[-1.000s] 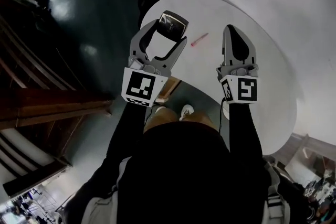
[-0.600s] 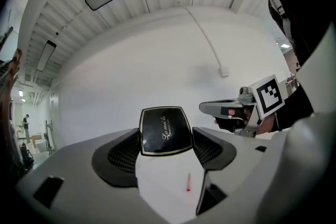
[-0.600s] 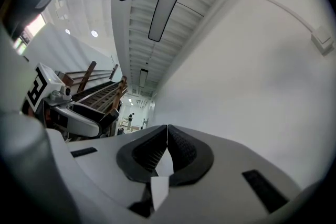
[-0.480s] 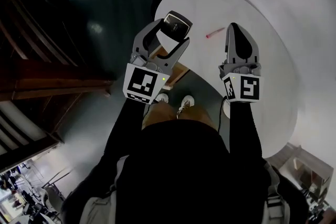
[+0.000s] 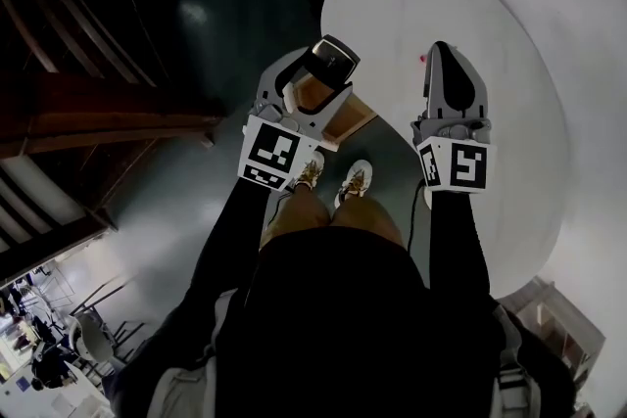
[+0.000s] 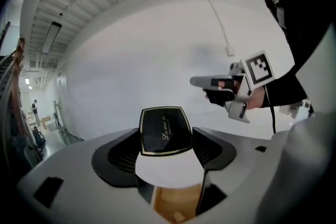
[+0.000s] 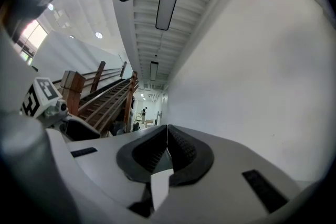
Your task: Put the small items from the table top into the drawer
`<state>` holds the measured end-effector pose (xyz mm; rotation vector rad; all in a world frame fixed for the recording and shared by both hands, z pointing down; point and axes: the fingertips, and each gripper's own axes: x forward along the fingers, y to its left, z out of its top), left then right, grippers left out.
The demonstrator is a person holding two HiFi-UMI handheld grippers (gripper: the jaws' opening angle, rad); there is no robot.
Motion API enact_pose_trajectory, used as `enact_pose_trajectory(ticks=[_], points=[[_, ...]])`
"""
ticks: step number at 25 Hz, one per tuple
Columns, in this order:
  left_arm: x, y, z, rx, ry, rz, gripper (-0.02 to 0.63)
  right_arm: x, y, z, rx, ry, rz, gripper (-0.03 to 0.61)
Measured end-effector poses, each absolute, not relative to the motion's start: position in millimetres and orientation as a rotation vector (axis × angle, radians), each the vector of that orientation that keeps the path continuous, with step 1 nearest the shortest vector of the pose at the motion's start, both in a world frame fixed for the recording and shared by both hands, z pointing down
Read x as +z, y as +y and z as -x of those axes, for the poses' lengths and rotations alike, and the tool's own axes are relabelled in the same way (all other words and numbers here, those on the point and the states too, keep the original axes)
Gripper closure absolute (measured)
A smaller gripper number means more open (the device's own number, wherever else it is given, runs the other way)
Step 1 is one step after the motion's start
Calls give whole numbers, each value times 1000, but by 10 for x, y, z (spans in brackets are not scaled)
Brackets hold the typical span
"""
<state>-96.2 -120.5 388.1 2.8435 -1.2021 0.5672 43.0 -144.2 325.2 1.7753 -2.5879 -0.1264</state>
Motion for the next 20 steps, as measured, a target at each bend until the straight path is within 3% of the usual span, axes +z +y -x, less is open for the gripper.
enact_pose_trajectory(ticks=[10,20], points=[[5817,-736,897,1089,-644,-2519,283,3662,-1417,-485,-19,-2501,-1767,551],[6853,-638,661,1416,-320,-2379,282,3858,-1320,-891,19,-2350,-1833,551]])
